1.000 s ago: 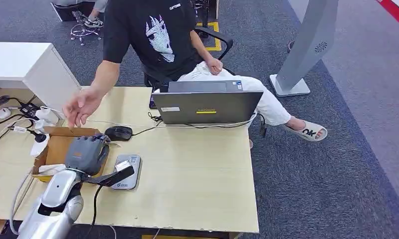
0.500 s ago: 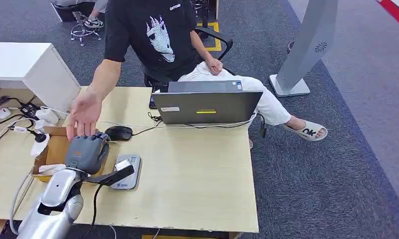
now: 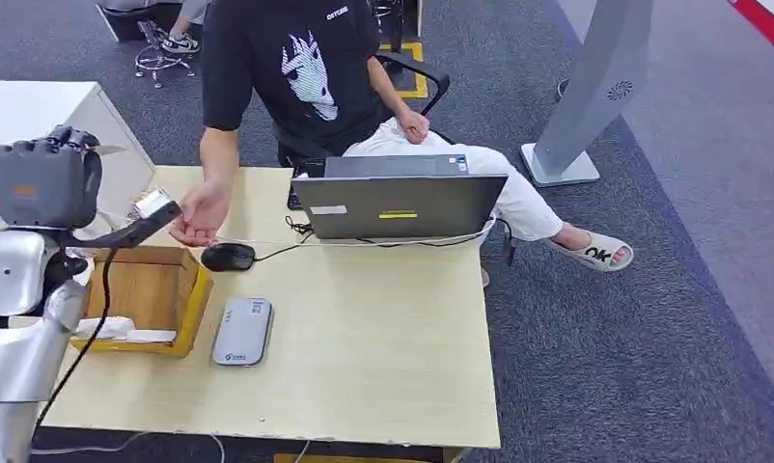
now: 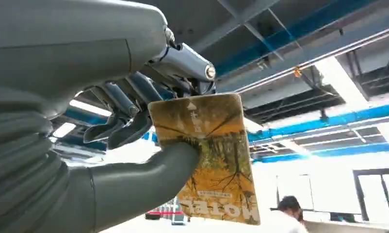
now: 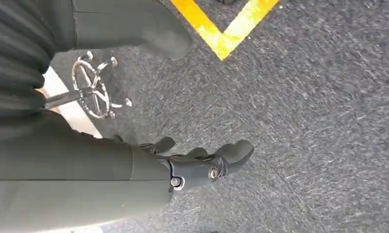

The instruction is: Pass the card to the sensor for recognition and then transmit it.

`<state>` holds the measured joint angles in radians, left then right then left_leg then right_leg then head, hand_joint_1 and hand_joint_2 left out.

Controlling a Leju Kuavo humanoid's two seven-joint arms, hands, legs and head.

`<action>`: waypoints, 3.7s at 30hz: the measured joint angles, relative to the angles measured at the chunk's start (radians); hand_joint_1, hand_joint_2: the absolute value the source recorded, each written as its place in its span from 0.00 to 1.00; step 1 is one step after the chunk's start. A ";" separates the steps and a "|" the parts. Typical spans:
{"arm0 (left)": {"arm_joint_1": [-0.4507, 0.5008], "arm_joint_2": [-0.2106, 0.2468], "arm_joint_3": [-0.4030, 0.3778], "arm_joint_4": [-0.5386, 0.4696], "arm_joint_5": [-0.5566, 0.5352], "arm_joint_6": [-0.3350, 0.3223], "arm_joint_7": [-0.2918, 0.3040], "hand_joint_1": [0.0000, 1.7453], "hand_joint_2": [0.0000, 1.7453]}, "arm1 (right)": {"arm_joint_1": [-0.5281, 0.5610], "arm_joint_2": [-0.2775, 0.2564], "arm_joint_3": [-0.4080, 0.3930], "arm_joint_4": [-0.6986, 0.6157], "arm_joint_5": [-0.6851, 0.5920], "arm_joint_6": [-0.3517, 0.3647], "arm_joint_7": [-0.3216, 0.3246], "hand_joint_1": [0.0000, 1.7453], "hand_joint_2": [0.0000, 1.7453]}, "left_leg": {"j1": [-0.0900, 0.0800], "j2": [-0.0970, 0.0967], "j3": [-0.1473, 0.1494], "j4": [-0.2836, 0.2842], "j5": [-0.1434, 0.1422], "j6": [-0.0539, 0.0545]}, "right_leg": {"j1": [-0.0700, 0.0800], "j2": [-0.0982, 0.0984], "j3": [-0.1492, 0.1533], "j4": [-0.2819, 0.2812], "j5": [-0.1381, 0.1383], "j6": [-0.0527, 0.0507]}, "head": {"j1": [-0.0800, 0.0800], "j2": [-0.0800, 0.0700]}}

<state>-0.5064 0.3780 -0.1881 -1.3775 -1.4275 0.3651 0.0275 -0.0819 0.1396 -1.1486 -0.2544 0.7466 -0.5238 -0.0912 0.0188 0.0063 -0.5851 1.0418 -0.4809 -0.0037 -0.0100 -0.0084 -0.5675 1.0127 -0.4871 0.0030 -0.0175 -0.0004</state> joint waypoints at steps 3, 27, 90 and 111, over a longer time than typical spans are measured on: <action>0.000 0.000 0.006 -0.002 -0.010 0.007 0.005 1.00 1.00 | -0.002 0.000 0.000 0.000 0.000 -0.001 0.000 0.00 1.00 | 0.000 0.000 0.000 0.000 0.000 0.000 | 0.000 0.000 0.000 0.000 0.000 0.000 | 0.000 0.000; 0.000 -0.021 0.022 -0.010 -0.035 0.014 0.027 0.00 1.00 | -0.002 0.000 -0.008 0.000 0.000 -0.008 0.008 0.00 1.00 | 0.000 0.000 -0.001 0.000 0.000 0.000 | 0.000 0.000 0.000 0.000 0.000 0.000 | 0.001 0.000; 0.022 -0.035 0.022 -0.010 -0.042 0.029 0.043 0.00 1.00 | -0.002 0.000 -0.017 0.000 -0.002 -0.007 0.008 0.00 1.00 | 0.000 0.000 -0.001 0.000 0.000 0.000 | 0.000 0.000 0.000 0.000 0.000 0.000 | 0.001 0.000; 1.094 -0.087 0.161 -0.829 0.350 -0.062 -0.072 0.00 1.00 | 0.031 0.046 -0.129 -0.015 -0.074 -0.087 0.024 0.00 1.00 | -0.008 0.007 0.024 -0.005 -0.025 0.006 | -0.009 0.007 0.025 -0.004 -0.023 0.006 | -0.006 0.000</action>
<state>0.5872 0.2907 -0.0267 -2.2064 -1.0777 0.3029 -0.0450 -0.0507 0.1854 -1.2779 -0.2697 0.6725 -0.6107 -0.0671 0.0109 0.0132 -0.5608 1.0368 -0.5060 0.0024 -0.0186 -0.0019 -0.5425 1.0091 -0.5100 0.0090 -0.0240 -0.0004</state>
